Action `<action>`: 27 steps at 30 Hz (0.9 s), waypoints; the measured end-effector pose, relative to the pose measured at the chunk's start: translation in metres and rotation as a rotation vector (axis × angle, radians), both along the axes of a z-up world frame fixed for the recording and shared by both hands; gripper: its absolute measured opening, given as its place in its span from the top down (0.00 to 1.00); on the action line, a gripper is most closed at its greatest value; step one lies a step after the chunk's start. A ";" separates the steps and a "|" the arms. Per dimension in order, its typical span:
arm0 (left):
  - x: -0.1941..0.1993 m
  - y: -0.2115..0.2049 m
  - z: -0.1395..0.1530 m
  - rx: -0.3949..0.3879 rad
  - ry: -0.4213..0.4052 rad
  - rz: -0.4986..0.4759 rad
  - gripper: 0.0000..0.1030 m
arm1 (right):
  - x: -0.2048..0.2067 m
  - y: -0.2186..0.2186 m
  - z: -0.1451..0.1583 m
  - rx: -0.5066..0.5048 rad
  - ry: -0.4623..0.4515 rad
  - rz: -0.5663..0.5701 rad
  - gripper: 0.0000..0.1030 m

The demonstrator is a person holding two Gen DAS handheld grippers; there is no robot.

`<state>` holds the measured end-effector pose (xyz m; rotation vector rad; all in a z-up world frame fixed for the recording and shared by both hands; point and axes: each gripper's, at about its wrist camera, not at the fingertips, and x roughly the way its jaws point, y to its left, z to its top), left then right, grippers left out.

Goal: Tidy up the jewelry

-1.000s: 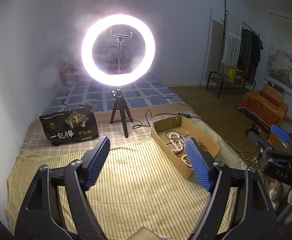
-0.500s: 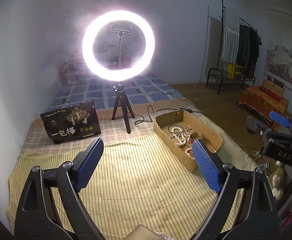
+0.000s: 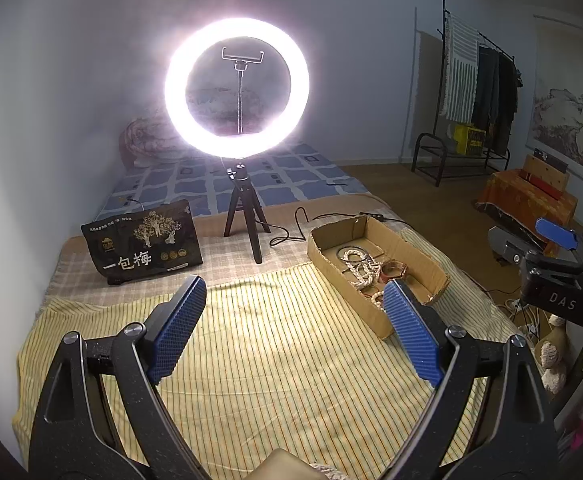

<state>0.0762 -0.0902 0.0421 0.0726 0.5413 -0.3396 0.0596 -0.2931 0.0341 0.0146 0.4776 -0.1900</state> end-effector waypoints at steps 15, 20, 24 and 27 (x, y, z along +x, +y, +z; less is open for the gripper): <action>0.000 -0.001 -0.001 -0.011 0.011 -0.010 0.10 | -0.001 -0.001 -0.002 -0.006 0.007 -0.006 0.00; 0.000 -0.001 -0.001 -0.016 0.014 -0.014 0.10 | -0.001 -0.002 -0.003 -0.007 0.011 -0.008 0.00; 0.000 -0.001 -0.001 -0.016 0.015 -0.015 0.10 | -0.001 -0.003 -0.003 -0.006 0.012 -0.008 0.00; 0.000 -0.001 0.000 -0.014 0.016 -0.016 0.10 | -0.001 -0.003 -0.003 -0.009 0.013 -0.009 0.00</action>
